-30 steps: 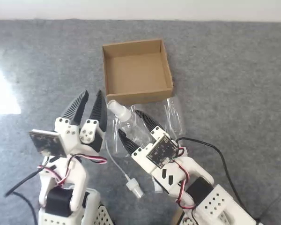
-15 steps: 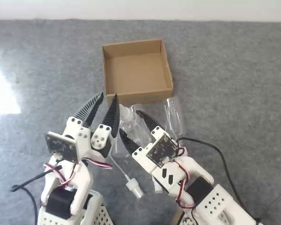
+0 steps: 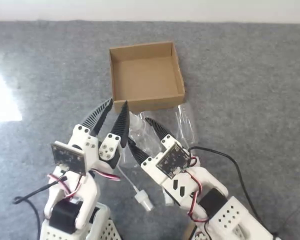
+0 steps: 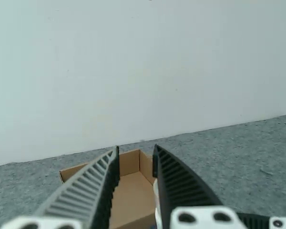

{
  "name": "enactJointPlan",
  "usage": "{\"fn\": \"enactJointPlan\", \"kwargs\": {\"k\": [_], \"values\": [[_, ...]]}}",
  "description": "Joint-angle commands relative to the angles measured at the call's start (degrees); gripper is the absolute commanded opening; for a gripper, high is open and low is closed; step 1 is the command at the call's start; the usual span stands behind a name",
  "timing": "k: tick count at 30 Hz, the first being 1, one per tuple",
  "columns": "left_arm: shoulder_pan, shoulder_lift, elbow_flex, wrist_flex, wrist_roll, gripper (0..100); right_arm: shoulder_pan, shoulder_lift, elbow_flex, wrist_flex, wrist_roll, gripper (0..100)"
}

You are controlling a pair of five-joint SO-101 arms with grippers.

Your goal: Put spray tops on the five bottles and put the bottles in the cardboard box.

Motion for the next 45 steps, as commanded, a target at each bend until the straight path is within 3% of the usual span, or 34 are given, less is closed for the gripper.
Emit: {"fn": "enactJointPlan", "kwargs": {"k": [1,8,18,27,37,45], "values": [[-0.1,-1.0,-3.3,1.7,-0.4,11,0.5,-1.5,-2.3,-1.5,1.1,10.7],[-0.5,-1.0,-6.7,3.9,-0.4,11,0.5,-1.5,-1.7,-1.5,1.1,10.7],[-9.1,-1.0,-11.8,3.8,0.0,11,0.5,-1.5,-1.6,-1.1,1.1,10.7],[-16.3,-1.0,-6.9,3.8,0.0,11,0.5,-1.5,-1.7,-1.1,1.1,10.7],[-14.9,-1.0,1.9,3.4,1.8,11,0.5,-1.6,-1.7,-1.5,1.1,10.7],[-7.4,-1.0,4.5,3.4,1.1,11,0.2,-1.6,-1.8,-1.5,1.1,10.7]]}}
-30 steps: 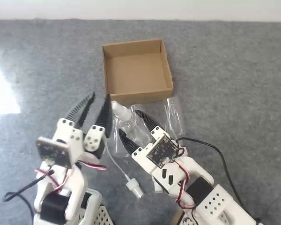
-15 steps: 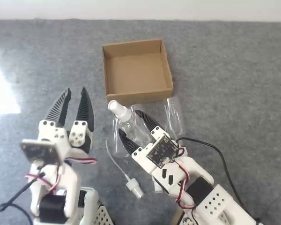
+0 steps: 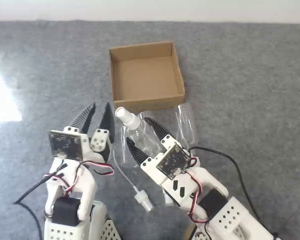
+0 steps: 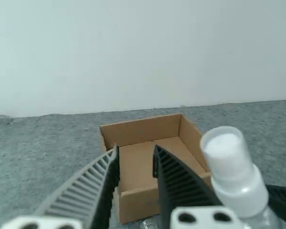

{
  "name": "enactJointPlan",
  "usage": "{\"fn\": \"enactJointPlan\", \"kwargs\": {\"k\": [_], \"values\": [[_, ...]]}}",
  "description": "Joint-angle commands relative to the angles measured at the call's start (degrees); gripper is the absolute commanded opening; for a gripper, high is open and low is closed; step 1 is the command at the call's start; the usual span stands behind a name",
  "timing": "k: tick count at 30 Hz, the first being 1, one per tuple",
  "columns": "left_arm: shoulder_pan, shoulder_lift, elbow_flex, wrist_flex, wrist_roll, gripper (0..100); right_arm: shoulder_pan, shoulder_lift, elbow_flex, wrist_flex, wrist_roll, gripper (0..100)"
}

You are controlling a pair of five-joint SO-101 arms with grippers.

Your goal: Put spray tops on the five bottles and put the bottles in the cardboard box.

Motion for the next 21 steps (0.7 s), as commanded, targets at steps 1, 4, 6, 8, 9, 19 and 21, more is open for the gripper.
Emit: {"fn": "enactJointPlan", "kwargs": {"k": [1,4,6,8,9,19,21], "values": [[4.0,-1.0,0.2,-0.2,-0.7,11,0.5,-1.6,-1.8,-1.5,1.1,10.7],[6.5,-1.0,0.3,0.1,-3.4,11,0.5,-1.6,-1.7,-1.5,1.1,10.7],[7.9,-1.0,0.3,0.1,-4.1,11,0.5,-1.6,-1.7,-1.5,1.1,10.7],[8.7,-1.0,0.0,0.1,-4.1,11,0.5,-1.6,-1.7,-1.5,1.1,10.7],[8.9,-1.0,0.0,0.1,-4.1,11,0.5,-1.6,-1.7,-1.5,1.1,10.7],[13.3,-1.0,0.0,0.8,-7.7,11,0.7,-1.4,-1.7,-1.4,1.1,10.7],[14.6,-1.0,-0.2,2.2,-8.2,11,0.7,-1.4,-1.7,-1.4,1.1,10.7]]}}
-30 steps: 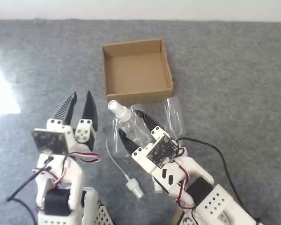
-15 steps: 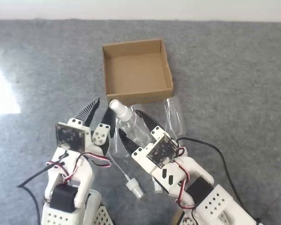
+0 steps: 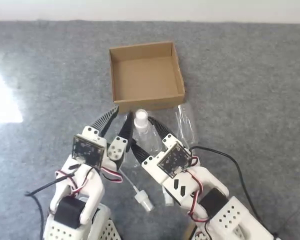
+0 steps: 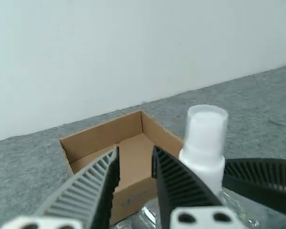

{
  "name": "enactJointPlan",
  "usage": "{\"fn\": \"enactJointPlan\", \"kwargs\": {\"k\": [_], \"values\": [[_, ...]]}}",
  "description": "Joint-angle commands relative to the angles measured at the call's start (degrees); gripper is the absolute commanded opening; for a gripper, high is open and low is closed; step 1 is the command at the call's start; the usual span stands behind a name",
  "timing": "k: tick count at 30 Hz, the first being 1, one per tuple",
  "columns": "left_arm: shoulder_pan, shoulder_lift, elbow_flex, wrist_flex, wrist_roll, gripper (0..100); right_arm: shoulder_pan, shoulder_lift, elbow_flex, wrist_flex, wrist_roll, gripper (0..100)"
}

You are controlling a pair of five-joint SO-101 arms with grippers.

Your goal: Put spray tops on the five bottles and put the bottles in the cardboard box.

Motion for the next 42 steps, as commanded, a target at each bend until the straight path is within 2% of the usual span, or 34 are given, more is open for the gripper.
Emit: {"fn": "enactJointPlan", "kwargs": {"k": [1,11,19,27,33,37,42], "values": [[3.2,-1.0,-1.3,2.7,-1.7,11,0.3,-1.4,-1.7,-1.4,1.1,10.7],[2.7,-1.0,-2.7,4.5,-1.2,11,0.3,-1.5,-1.7,-1.1,1.1,10.7],[-4.7,-1.1,-4.0,4.4,3.2,11,0.3,-1.4,-1.6,-1.1,1.1,10.7],[-8.4,-1.1,-4.3,4.2,3.2,11,0.4,-1.2,-1.6,-1.1,1.1,10.7],[-8.4,-1.1,-4.5,3.2,2.5,11,0.4,-1.1,-1.5,-1.0,1.1,10.7],[-8.6,-1.1,-4.2,2.9,-2.6,11,0.4,-1.0,-1.5,-1.0,1.1,10.7],[-15.4,-1.1,-4.2,2.6,-3.3,11,1.8,-1.2,-1.6,-1.0,1.1,10.7]]}}
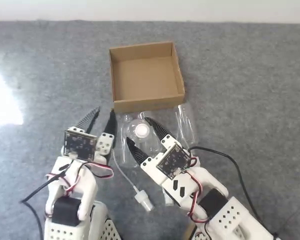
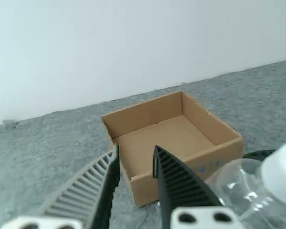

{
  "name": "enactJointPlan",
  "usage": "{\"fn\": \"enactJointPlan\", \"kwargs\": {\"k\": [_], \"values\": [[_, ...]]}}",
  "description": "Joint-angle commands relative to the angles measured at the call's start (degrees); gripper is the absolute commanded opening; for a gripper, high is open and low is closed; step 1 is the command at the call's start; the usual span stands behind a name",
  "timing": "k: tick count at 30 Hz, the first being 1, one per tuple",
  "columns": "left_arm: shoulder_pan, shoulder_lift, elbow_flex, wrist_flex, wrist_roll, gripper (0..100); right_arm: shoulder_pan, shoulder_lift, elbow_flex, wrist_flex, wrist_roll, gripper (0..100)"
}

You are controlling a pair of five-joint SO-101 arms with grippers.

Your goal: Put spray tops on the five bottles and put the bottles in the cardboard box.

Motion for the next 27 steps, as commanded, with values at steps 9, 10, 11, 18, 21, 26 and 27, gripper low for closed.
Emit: {"fn": "enactJointPlan", "kwargs": {"k": [9,10,11,18,21,26,27], "values": [[-11.8,-1.1,2.2,-1.6,-0.8,11,1.9,-1.4,-1.6,-1.0,1.1,10.7],[-12.0,-1.1,3.4,-1.6,-0.8,11,1.9,-1.4,-1.6,-1.0,1.1,10.7],[-12.3,-1.1,4.3,-1.6,-0.8,11,1.9,-1.4,-1.6,-1.0,1.1,10.7],[-12.3,-1.1,5.8,-1.3,-0.7,10,1.9,-1.4,-1.6,-1.0,1.1,10.7],[-12.3,-1.1,6.7,-1.5,1.0,5,3.0,-1.5,-1.8,-1.0,1.1,10.7],[-12.3,-1.1,6.7,-1.4,0.8,1,4.3,-1.5,-2.1,-1.0,1.1,10.7],[-12.3,-1.1,6.7,-1.4,0.8,1,4.3,-1.5,-2.1,-1.0,1.1,10.7]]}}
